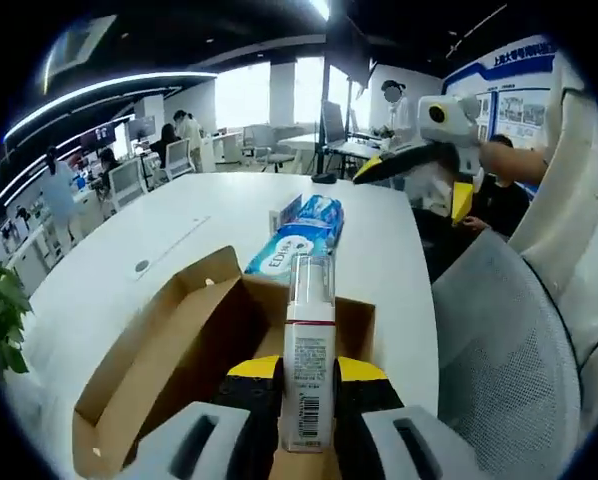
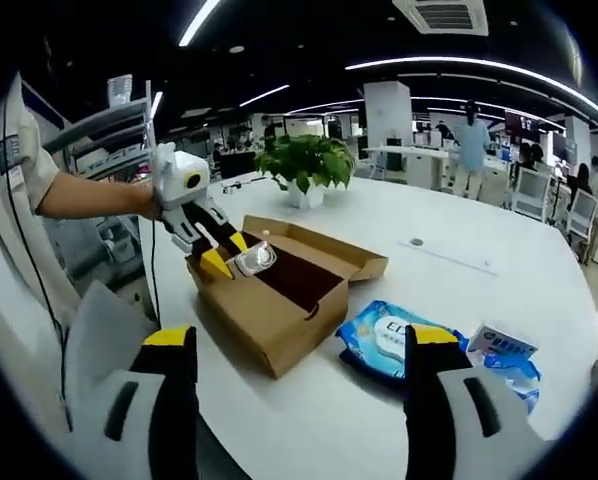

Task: Operate the shoe box by opening the lid, removing the specified soft item, and placing it in the target area until the item is outside and the box remains undamaged.

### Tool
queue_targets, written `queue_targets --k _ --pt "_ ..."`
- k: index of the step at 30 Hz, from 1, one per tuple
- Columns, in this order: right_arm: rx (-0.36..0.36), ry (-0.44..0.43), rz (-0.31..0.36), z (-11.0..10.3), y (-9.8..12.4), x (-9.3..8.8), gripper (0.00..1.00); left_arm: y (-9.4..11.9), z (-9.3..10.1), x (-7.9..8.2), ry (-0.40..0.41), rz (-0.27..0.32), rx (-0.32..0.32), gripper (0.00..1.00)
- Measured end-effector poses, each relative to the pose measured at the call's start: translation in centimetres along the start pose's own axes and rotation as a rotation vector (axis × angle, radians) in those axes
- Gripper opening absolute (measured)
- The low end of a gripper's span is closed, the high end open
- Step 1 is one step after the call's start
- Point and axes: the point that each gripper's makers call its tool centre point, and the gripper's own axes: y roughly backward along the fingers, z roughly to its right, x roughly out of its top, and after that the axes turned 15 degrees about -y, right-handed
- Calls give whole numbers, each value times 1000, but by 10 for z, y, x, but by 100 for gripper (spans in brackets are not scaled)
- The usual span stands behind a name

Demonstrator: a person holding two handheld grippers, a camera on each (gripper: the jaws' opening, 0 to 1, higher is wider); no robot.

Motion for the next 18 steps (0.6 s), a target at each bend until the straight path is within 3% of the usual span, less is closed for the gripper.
queue_targets --k 10,18 --pt "46 -10 51 -21 -16 12 71 -8 14 31 67 133 16 19" --pt "90 -44 75 -33 -25 18 62 -14 30 47 104 204 1 19"
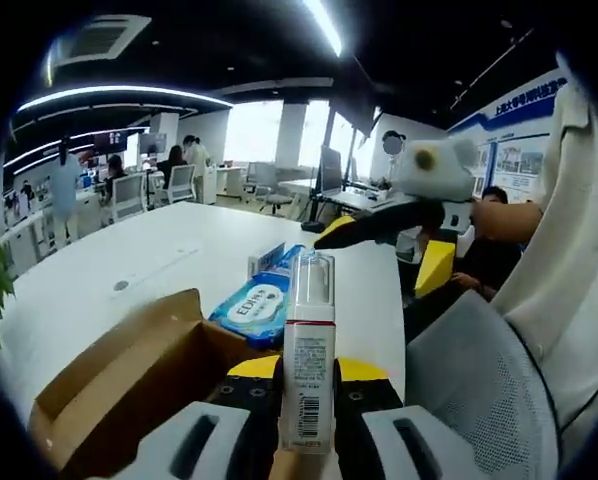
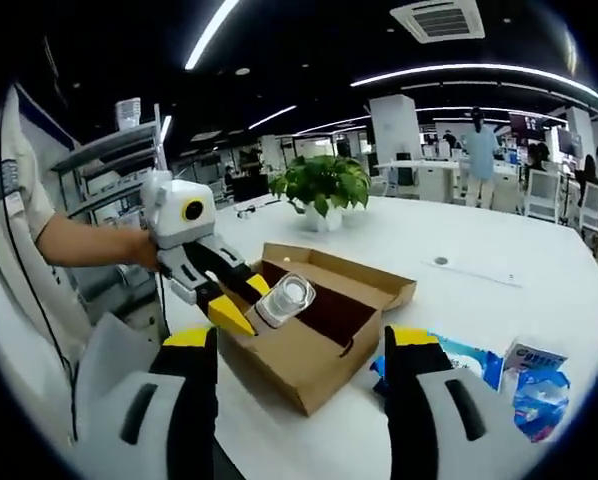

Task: Operate the shoe box by opening the lid, removing the specified soft item, and placing it in the target area until the item is outside and the box remains undamaged.

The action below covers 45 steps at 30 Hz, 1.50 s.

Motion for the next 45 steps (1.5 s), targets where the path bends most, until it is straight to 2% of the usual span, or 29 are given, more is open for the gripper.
queue_targets --k 12,20,25,35,45 --pt "88 -64 19 -19 -11 4 40 -3 18 18 65 102 -39 19" --pt "115 -102 30 -22 -14 7 31 -2 25 20 74 127 -62 19" --pt "130 -121 30 -25 -15 7 24 -3 25 19 69 122 -59 19" --pt "123 -125 17 -24 -18 1 22 -7 26 11 34 85 -58 19" --pt "126 -131 22 -23 -18 7 20 -11 23 14 18 81 -43 20"
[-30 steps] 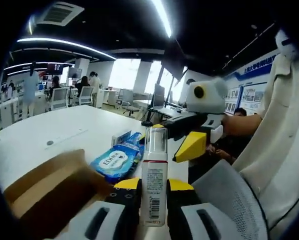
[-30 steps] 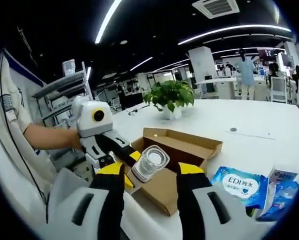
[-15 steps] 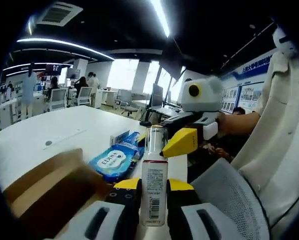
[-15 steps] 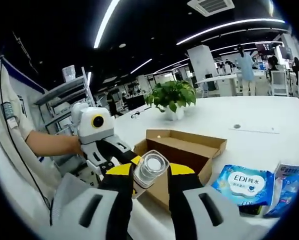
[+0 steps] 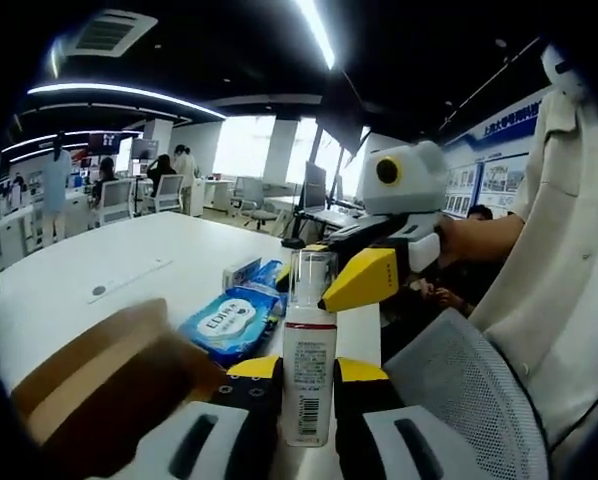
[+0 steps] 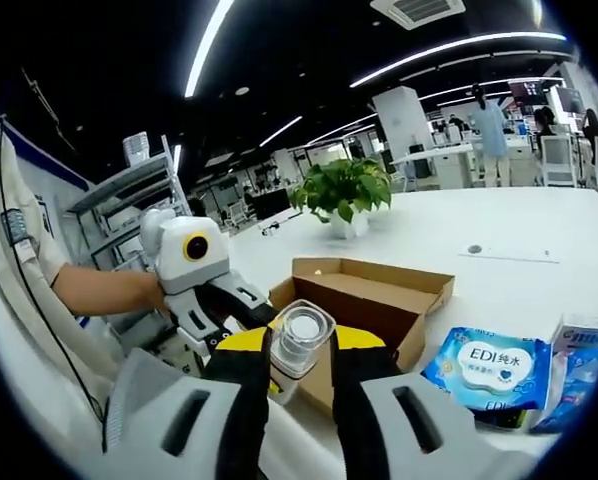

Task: Operate the shoe box by opening the lid, removing the specified soft item, and placing it in the target area until the item is outside and the box remains undamaged.

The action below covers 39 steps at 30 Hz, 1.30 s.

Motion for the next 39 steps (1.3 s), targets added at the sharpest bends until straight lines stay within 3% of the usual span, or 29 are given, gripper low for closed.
queue_targets --k 11,20,27,39 --pt "-6 18 15 6 -2 9 19 -8 -4 -2 -69 -53 1 29" --pt "-22 29 18 20 -1 19 19 -6 -23 -5 -66 -63 58 46" --pt "-48 61 32 36 2 34 19 9 -41 -10 -69 -96 122 62" --pt "-118 126 64 68 6 60 19 43 -67 -19 -42 -124 253 78"
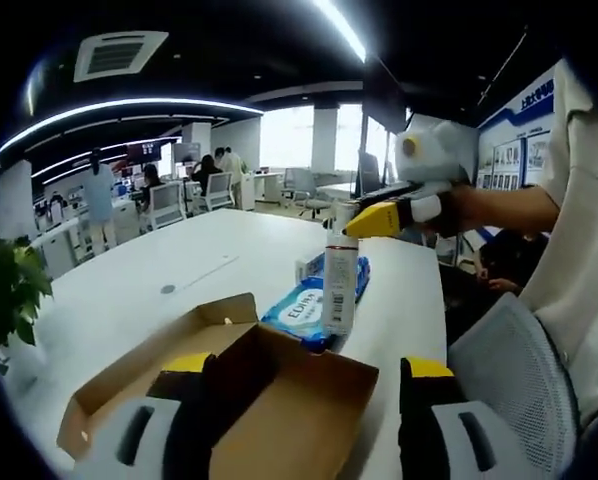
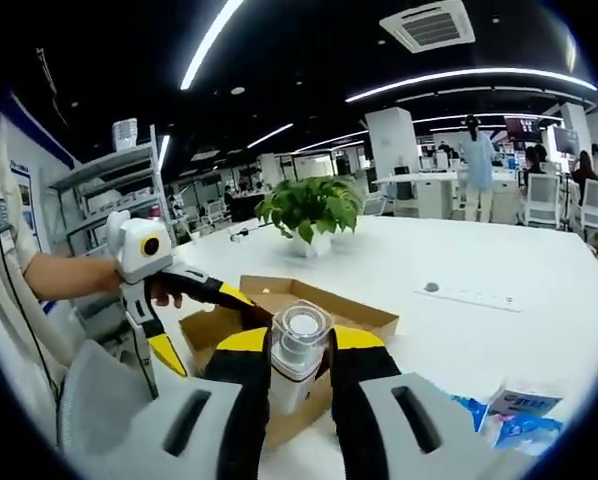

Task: Operate the shoe box by opening the lid, removing the specified soft item, and placing it in the target area until the item is outside and the box remains undamaged.

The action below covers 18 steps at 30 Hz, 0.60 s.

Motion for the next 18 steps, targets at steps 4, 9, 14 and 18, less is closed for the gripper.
queue_targets --k 4,9,14,18 --pt "-41 21 9 18 -1 7 19 14 -10 -8 23 -22 51 83" --pt "-86 46 24 41 -2 16 20 31 -19 -17 37 -43 105 88" --pt "-144 81 23 67 -8 19 20 48 -25 -24 46 -61 161 94" --pt "-182 85 25 84 -12 22 20 60 -28 -29 55 -78 198 96"
